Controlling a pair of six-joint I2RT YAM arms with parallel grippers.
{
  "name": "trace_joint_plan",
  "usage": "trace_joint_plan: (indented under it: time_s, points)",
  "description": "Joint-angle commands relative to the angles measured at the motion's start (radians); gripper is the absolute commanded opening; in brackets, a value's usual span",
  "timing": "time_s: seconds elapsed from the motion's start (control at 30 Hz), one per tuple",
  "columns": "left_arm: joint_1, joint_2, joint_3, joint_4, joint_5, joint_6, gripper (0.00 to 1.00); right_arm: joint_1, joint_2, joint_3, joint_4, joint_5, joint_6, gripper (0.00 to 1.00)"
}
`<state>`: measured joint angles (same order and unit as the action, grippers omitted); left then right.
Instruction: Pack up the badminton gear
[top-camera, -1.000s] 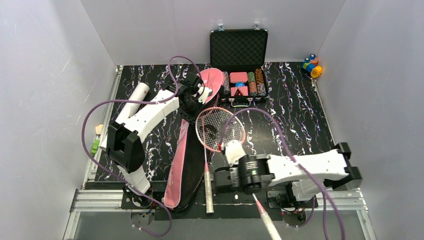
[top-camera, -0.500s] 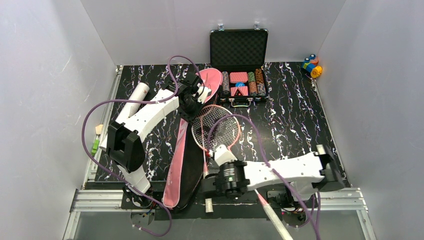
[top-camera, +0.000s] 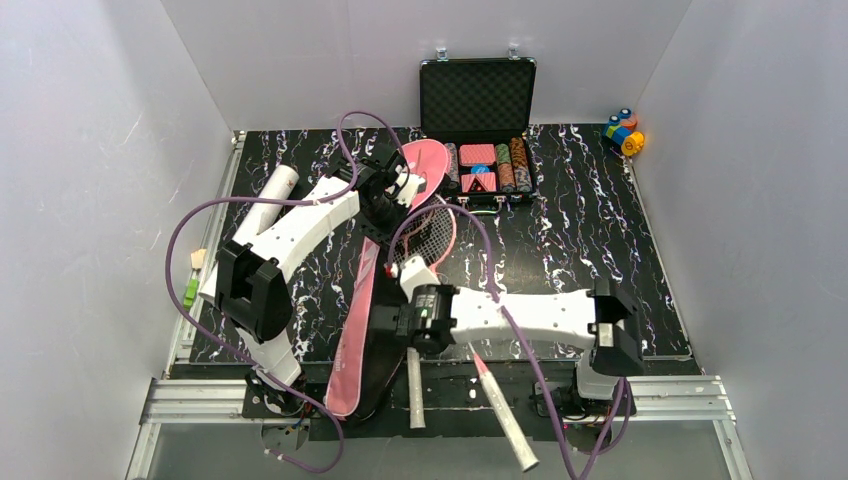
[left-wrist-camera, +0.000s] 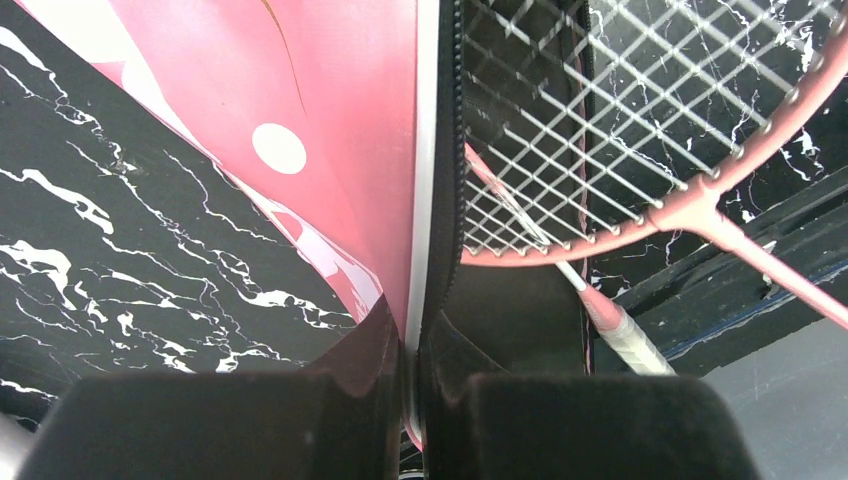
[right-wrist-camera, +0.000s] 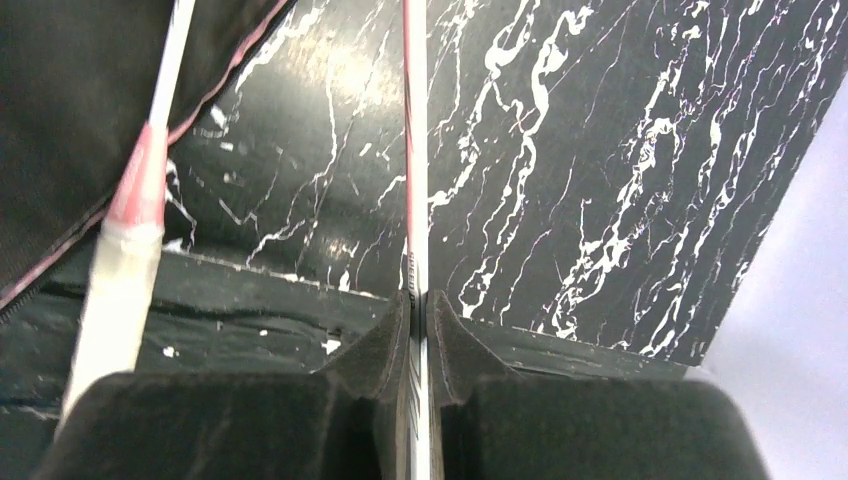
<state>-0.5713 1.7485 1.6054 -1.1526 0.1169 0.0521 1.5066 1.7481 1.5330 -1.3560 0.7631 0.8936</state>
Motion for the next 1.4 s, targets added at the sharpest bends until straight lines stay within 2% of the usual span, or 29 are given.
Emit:
trace_joint_plan:
  time_s: [0.0, 0.1, 0.47, 0.8, 1.07, 1.1, 1.17, 1.3, 1.37]
  points:
    - [0.002, -0.037, 0.042, -0.001, 0.058, 0.009, 0.0, -0.049, -0.075, -0.005, 0.104, 0.037, -0.042, 0.01]
    - [0.002, -0.034, 0.045, -0.003, 0.068, 0.008, 0.0, -0.059, -0.037, 0.028, 0.124, 0.043, -0.074, 0.01]
    - [0.002, -0.032, 0.066, -0.01, 0.118, 0.009, 0.0, -0.113, 0.086, 0.116, 0.382, -0.004, -0.219, 0.01]
    - [0.002, -0.041, 0.073, -0.025, 0.144, 0.011, 0.0, -0.257, 0.058, 0.034, 0.585, -0.032, -0.235, 0.01]
    - [0.002, -0.055, 0.059, -0.023, 0.155, 0.014, 0.0, -0.265, 0.077, -0.023, 0.804, -0.129, -0.247, 0.01]
    - [0.002, -0.056, 0.058, -0.023, 0.155, 0.013, 0.0, -0.265, 0.064, -0.045, 0.837, -0.144, -0.249, 0.04]
    - [0.002, -0.059, 0.057, -0.026, 0.155, 0.015, 0.0, -0.267, 0.024, -0.097, 0.896, -0.17, -0.244, 0.25]
    - [0.002, -0.067, 0.055, -0.027, 0.154, 0.018, 0.0, -0.294, -0.088, -0.232, 1.015, -0.258, -0.241, 0.54]
    - [0.002, -0.069, 0.055, -0.027, 0.155, 0.018, 0.0, -0.313, -0.137, -0.278, 1.049, -0.307, -0.242, 0.63]
